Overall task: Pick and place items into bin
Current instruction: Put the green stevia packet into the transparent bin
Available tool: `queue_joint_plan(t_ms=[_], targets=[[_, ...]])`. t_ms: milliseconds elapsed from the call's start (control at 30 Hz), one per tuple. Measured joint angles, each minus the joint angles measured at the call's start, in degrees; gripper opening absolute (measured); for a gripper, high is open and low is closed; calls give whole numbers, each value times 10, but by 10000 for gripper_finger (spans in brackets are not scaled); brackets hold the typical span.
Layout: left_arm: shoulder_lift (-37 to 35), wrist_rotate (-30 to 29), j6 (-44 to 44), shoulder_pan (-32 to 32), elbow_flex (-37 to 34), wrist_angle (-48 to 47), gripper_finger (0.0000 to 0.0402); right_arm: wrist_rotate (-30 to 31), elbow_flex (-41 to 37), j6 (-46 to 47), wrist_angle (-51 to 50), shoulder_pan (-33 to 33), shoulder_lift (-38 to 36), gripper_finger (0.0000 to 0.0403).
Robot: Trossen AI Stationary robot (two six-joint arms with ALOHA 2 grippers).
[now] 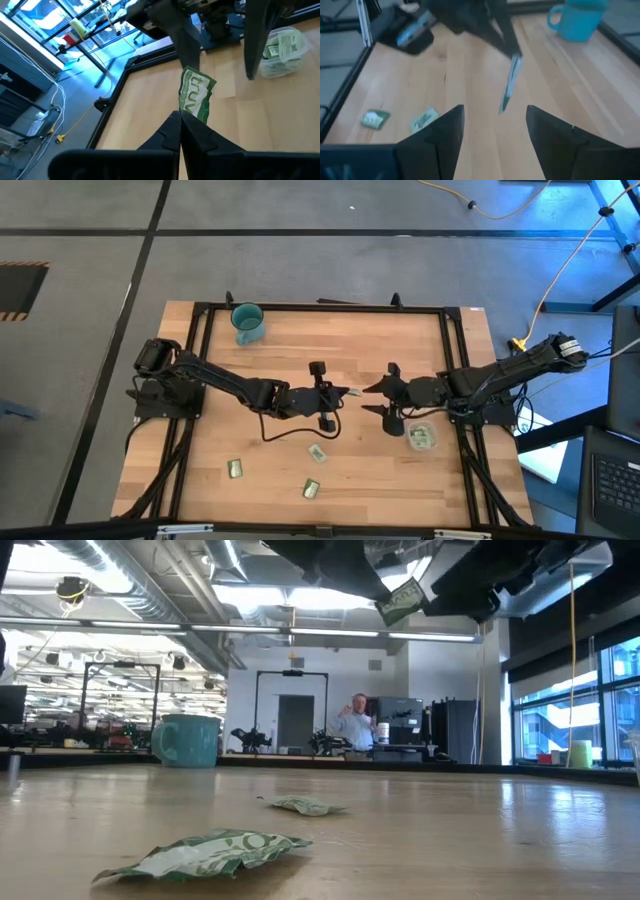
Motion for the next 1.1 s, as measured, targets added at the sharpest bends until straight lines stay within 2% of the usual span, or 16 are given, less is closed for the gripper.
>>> queue_joint_plan(t_ms=[233,367,533,800,933,1100], targets=[[0,0,0,0,0,11,2,0,0,-6,28,-21,1,216],[0,0,0,0,0,28,3,0,0,0,32,-26,7,200],[-1,13,0,0,0,30,2,0,0,2,42,-26,10,159],[-1,15,0,0,0,30,4,0,0,1,52,-26,10,69],[-1,15,13,0,0,30,28,0,0,0,52,-26,10,16],[-1,-9,10,0,0,27,72,0,0,8,47,-26,9,9]])
